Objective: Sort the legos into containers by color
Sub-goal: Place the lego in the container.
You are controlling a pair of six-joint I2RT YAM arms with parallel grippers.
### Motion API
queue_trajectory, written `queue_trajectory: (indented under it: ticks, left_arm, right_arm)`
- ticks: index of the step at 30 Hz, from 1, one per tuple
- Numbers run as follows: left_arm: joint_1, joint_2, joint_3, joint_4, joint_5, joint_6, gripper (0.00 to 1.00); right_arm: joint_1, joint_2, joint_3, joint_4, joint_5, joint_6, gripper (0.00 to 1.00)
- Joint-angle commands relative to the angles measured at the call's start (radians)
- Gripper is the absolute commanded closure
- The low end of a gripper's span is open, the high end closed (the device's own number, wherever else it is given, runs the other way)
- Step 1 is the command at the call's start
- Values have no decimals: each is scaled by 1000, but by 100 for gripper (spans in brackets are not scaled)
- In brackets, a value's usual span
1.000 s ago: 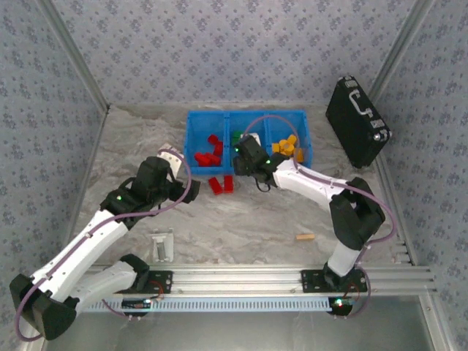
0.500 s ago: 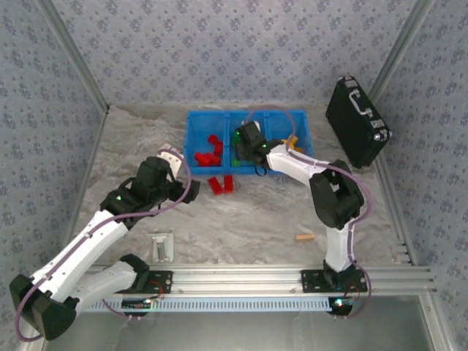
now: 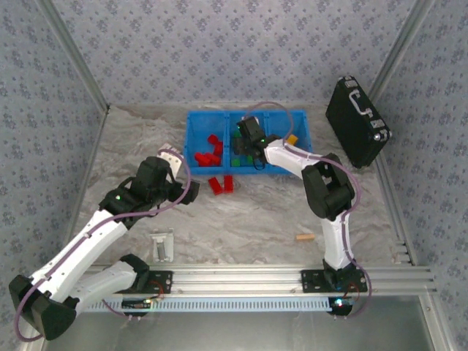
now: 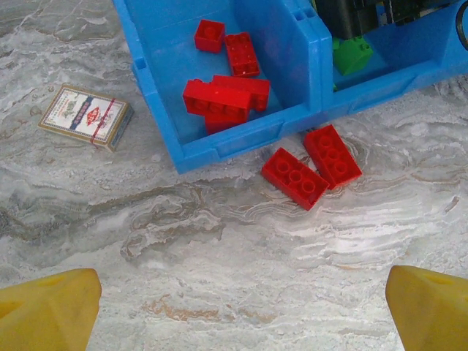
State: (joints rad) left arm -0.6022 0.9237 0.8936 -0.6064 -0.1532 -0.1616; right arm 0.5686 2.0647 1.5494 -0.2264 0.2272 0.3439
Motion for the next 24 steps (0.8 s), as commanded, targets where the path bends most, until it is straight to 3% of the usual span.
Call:
queue_trajectory:
  ticks: [1,7,14,24]
  left_arm:
    - [5,-8,27,-10,5,-2,0]
    - [5,-3,36,-35,-20,-18,0]
    - [2,-78,31,-53,-13,-36,0]
    - [-2,-149,15,-67,-3,-62,0]
  right_arm:
    - [-12,-10,26,-7,9,-18,30]
    - [-7,-87,-22,-15,20,-26,16]
    - [20,-185,-75,-28,36,-30,15]
    - [168,-326,-176,-120,86,10,21]
